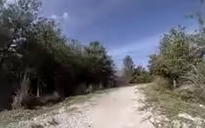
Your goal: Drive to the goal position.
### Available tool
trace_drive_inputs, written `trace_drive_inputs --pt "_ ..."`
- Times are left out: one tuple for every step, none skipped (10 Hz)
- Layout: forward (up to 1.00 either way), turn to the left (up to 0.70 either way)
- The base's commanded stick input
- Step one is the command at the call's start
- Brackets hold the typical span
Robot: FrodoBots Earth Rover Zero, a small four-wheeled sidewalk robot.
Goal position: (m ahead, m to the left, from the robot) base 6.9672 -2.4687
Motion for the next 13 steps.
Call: trace_drive_inputs --pt "0.50 -0.06" --pt "0.50 0.00" --pt "0.50 0.00" --pt "0.50 0.00" --pt "0.50 0.00" --pt "0.50 0.00" --pt "0.50 0.00" --pt "0.50 0.00" --pt "0.50 0.00" --pt "0.50 0.00" --pt "0.50 0.00" --pt "0.50 0.00" --pt "0.50 0.00"
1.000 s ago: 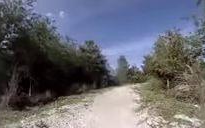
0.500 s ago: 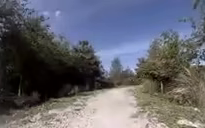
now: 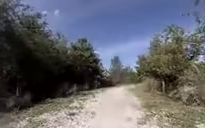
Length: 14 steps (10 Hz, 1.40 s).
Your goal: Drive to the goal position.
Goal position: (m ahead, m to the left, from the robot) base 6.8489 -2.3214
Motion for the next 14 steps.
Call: trace_drive_inputs --pt "0.50 0.00" --pt "0.50 0.00" --pt "0.50 0.00" --pt "0.50 0.00" --pt "0.50 0.00" --pt "0.50 0.00" --pt "0.50 0.00" --pt "0.50 0.00" --pt "0.50 0.00" --pt "0.50 0.00" --pt "0.50 0.00" --pt "0.50 -0.13" --pt "0.50 -0.43" --pt "0.50 -0.48"
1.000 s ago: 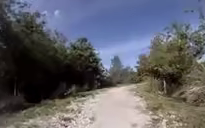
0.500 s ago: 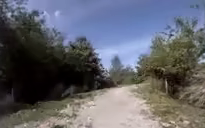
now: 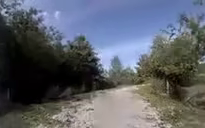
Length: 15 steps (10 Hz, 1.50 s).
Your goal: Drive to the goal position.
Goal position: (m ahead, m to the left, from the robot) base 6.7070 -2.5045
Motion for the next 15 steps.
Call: trace_drive_inputs --pt "0.50 -0.48" --pt "0.50 -0.43" --pt "0.50 -0.38" --pt "0.50 -0.33" --pt "0.50 -0.28" --pt "0.50 -0.24" --pt "0.50 -0.19" --pt "0.50 -0.14" --pt "0.50 -0.09" --pt "0.50 -0.04" --pt "0.50 0.00" --pt "0.50 0.00" --pt "0.50 0.00" --pt "0.50 0.00" --pt "0.50 0.00"
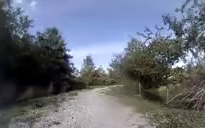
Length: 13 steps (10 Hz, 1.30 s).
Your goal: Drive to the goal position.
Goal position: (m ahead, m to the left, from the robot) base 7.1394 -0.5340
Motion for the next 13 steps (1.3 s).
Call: trace_drive_inputs --pt "0.50 0.00" --pt "0.50 0.11" --pt "0.50 0.50" --pt "0.50 0.50" --pt "0.50 0.50" --pt "0.50 0.50" --pt "0.50 0.50" --pt "0.50 0.50" --pt "0.50 0.50" --pt "0.50 0.41" --pt "0.50 0.00" --pt "0.50 0.00" --pt "0.50 0.00"
